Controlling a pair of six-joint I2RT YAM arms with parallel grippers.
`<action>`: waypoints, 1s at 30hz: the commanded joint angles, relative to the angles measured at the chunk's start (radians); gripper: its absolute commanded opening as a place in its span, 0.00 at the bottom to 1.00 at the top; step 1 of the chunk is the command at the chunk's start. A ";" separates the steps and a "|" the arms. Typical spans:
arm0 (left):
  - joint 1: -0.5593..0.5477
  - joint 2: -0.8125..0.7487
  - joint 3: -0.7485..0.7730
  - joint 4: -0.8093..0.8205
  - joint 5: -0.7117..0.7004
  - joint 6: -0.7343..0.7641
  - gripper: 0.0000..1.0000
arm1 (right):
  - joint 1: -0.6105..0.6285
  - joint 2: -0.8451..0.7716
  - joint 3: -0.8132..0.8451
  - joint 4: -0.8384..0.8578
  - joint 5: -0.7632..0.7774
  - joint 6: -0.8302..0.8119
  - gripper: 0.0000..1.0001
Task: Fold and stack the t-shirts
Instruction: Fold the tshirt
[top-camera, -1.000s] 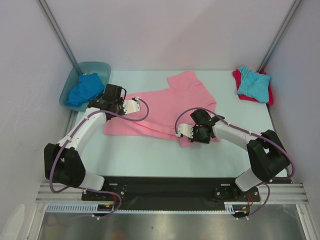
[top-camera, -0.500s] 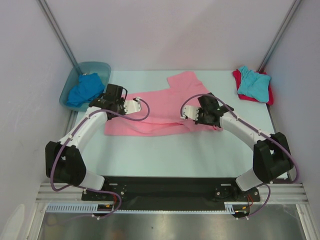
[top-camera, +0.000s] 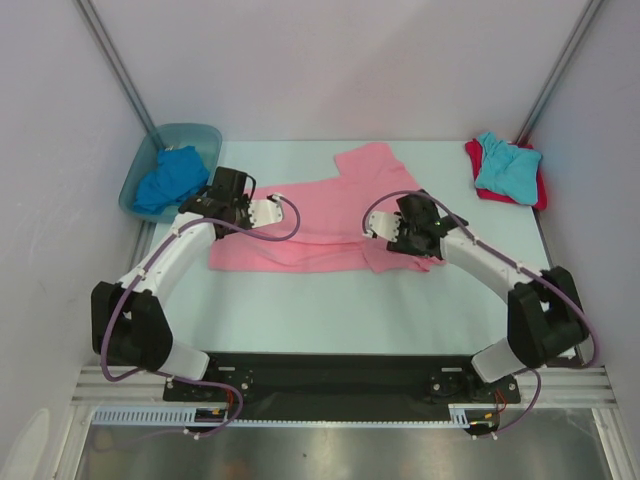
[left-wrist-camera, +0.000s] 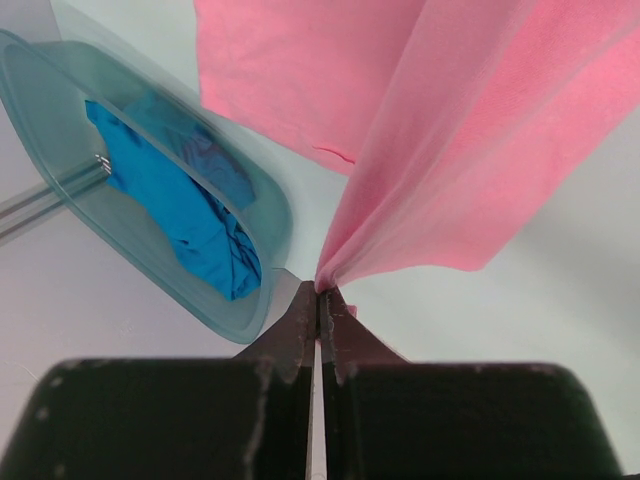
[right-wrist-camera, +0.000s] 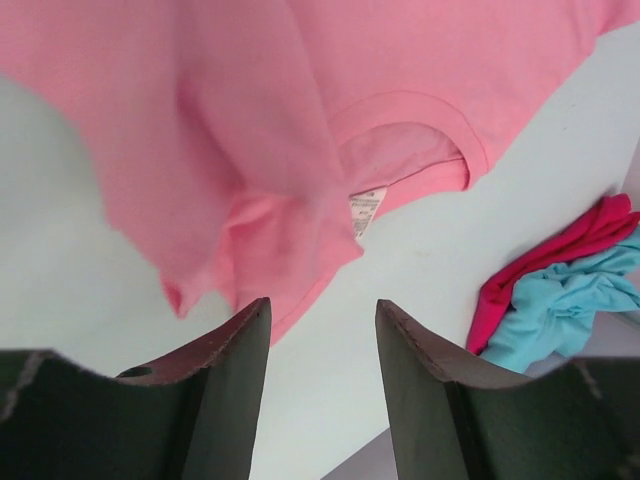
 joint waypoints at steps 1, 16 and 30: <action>-0.005 -0.011 0.035 -0.001 -0.007 -0.012 0.00 | 0.028 -0.141 -0.061 -0.077 -0.040 -0.001 0.52; -0.019 0.006 0.069 -0.001 -0.008 -0.006 0.00 | 0.031 -0.272 -0.425 0.108 -0.050 0.043 0.50; -0.023 -0.006 0.080 -0.020 -0.023 0.002 0.00 | 0.006 -0.162 -0.492 0.404 0.000 0.049 0.44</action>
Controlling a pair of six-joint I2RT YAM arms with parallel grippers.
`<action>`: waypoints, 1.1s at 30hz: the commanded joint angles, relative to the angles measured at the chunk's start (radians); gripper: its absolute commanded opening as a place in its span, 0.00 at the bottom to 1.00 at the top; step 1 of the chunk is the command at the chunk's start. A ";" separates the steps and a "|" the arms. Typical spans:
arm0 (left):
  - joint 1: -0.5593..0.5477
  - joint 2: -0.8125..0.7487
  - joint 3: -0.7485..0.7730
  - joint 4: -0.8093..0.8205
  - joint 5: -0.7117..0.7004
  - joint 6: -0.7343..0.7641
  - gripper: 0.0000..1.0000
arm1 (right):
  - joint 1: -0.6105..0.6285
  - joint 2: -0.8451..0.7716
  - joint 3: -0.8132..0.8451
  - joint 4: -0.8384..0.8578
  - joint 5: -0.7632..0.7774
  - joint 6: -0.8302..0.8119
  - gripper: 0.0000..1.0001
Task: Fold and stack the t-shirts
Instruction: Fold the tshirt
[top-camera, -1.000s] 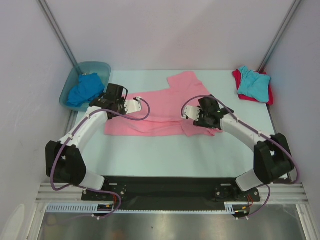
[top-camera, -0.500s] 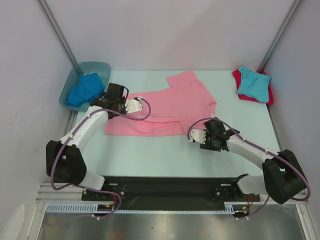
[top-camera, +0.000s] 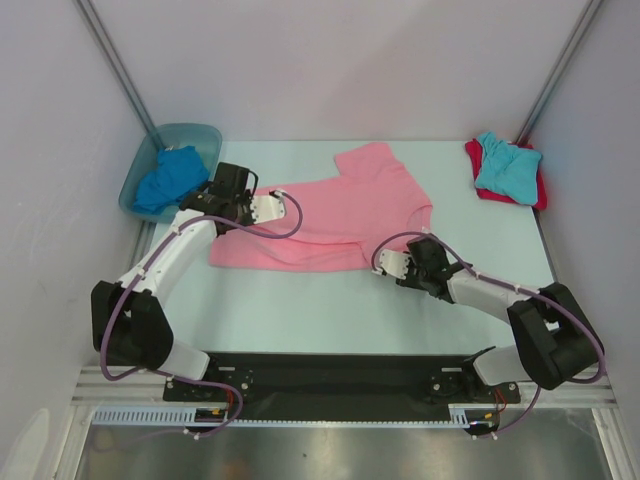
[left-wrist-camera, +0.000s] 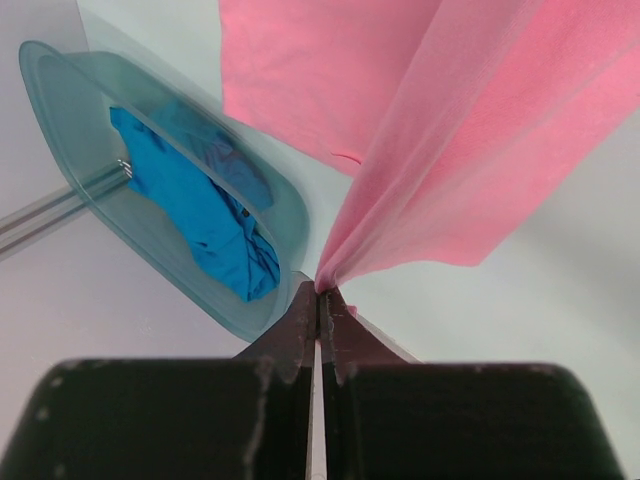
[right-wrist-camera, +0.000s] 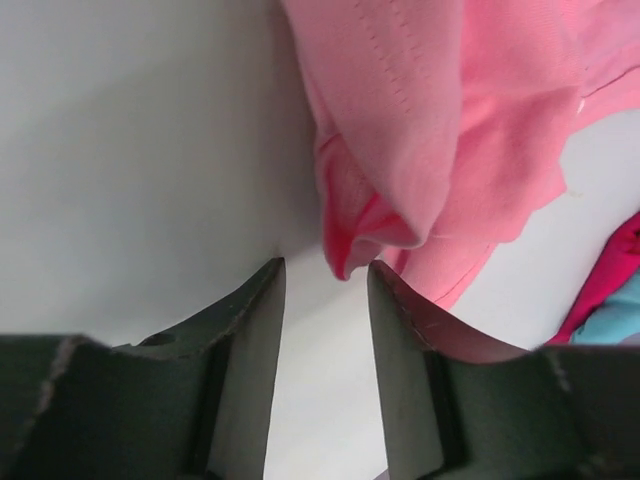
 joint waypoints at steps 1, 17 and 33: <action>-0.006 -0.015 0.037 -0.008 -0.017 0.002 0.00 | -0.006 0.027 -0.016 0.108 0.011 0.011 0.43; -0.006 -0.012 0.028 -0.008 -0.021 0.010 0.00 | -0.010 -0.001 0.057 0.030 0.023 -0.004 0.00; -0.006 0.000 0.042 -0.003 -0.007 0.019 0.00 | -0.090 -0.035 0.146 -0.027 0.036 -0.062 0.00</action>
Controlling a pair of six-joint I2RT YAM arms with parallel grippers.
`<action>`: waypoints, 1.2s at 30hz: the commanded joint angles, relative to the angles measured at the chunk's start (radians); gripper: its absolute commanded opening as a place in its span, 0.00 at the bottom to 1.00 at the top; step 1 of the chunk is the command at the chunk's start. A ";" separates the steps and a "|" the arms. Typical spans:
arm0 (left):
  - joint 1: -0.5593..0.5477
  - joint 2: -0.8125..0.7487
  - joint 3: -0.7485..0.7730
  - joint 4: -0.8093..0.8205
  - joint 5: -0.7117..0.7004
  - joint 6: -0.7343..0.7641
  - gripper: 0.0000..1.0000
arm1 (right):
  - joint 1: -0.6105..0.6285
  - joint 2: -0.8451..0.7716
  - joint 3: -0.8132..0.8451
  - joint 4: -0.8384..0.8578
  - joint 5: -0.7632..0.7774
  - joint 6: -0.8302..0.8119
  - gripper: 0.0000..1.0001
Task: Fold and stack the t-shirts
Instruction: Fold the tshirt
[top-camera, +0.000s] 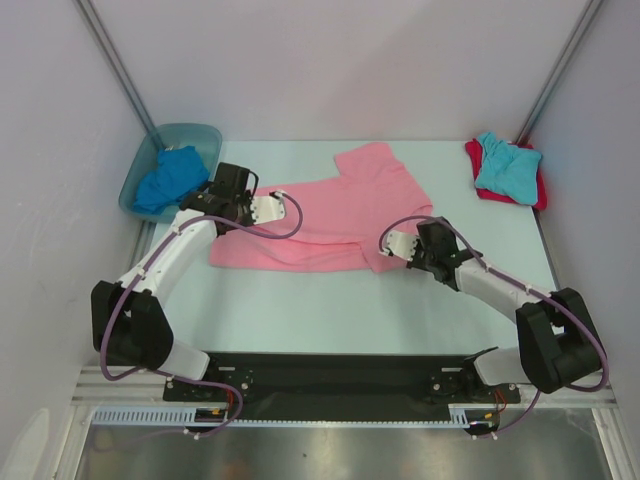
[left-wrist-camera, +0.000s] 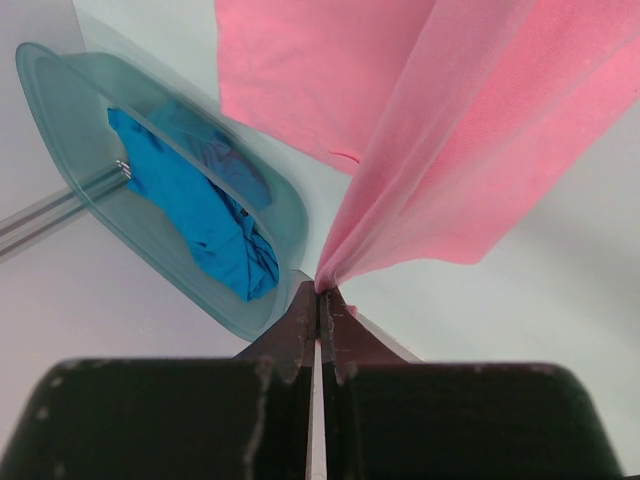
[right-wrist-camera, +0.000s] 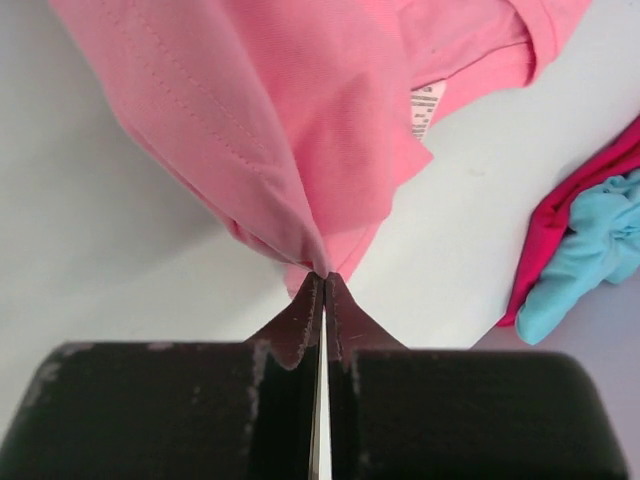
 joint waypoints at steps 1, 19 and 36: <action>-0.005 -0.003 0.039 0.007 -0.007 0.012 0.00 | -0.014 -0.019 0.048 -0.006 0.017 -0.021 0.00; -0.005 -0.067 -0.034 -0.011 0.022 0.018 0.00 | -0.103 0.012 0.129 0.028 0.036 -0.083 0.00; -0.002 -0.170 -0.160 -0.051 -0.021 0.029 0.00 | -0.177 0.032 0.200 0.050 0.042 -0.121 0.00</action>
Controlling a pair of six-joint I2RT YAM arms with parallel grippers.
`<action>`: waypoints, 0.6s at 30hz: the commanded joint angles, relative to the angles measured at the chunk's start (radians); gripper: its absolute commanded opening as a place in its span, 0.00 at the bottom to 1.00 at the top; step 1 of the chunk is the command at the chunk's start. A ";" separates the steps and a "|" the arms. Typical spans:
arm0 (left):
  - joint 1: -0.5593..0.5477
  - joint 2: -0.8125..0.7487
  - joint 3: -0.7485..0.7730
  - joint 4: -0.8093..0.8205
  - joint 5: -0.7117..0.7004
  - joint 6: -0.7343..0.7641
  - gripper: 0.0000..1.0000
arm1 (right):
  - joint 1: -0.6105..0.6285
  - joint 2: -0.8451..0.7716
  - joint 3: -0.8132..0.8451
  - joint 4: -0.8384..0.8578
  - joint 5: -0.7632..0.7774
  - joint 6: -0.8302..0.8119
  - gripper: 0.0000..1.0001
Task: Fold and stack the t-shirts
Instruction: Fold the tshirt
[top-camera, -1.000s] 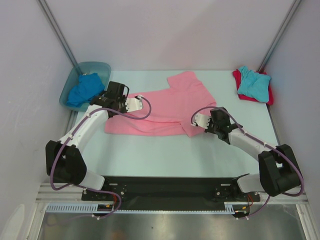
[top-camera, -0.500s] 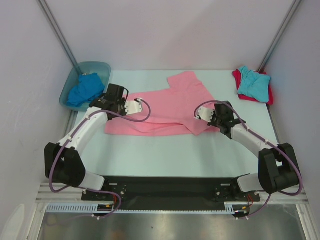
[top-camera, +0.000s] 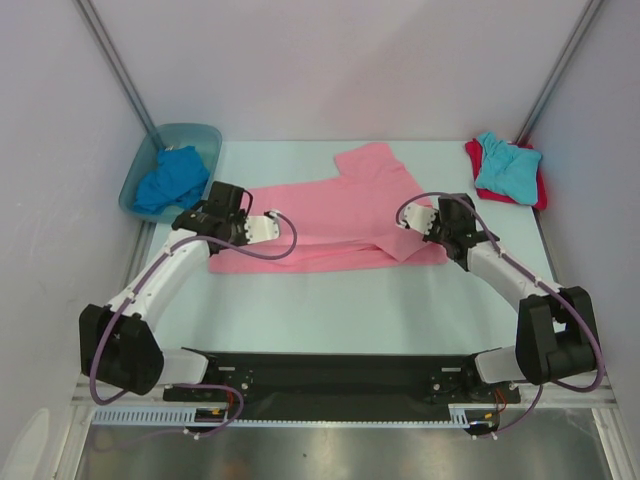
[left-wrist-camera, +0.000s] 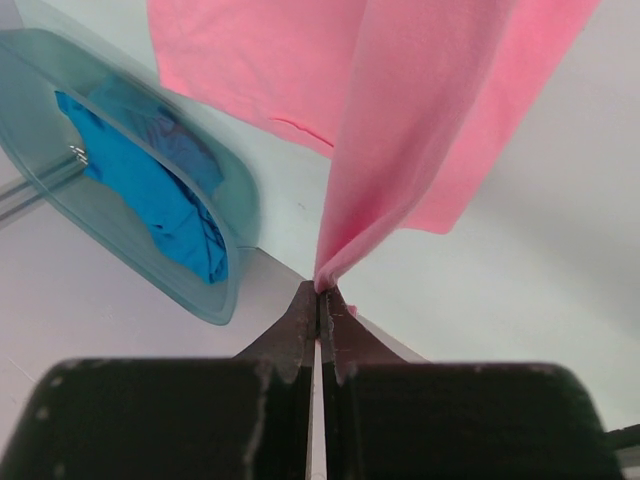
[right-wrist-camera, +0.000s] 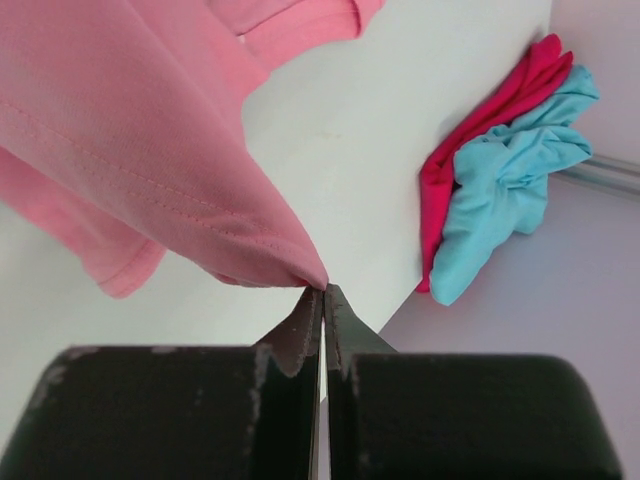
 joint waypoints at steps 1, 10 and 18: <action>-0.002 -0.040 -0.013 -0.026 -0.019 0.022 0.00 | -0.020 0.004 0.059 0.038 0.017 -0.020 0.00; -0.002 -0.082 -0.016 -0.097 -0.009 0.038 0.00 | -0.055 -0.009 0.081 0.029 0.000 -0.035 0.00; -0.009 -0.080 0.007 -0.284 0.105 0.060 0.00 | -0.063 -0.022 0.093 0.009 -0.021 -0.057 0.00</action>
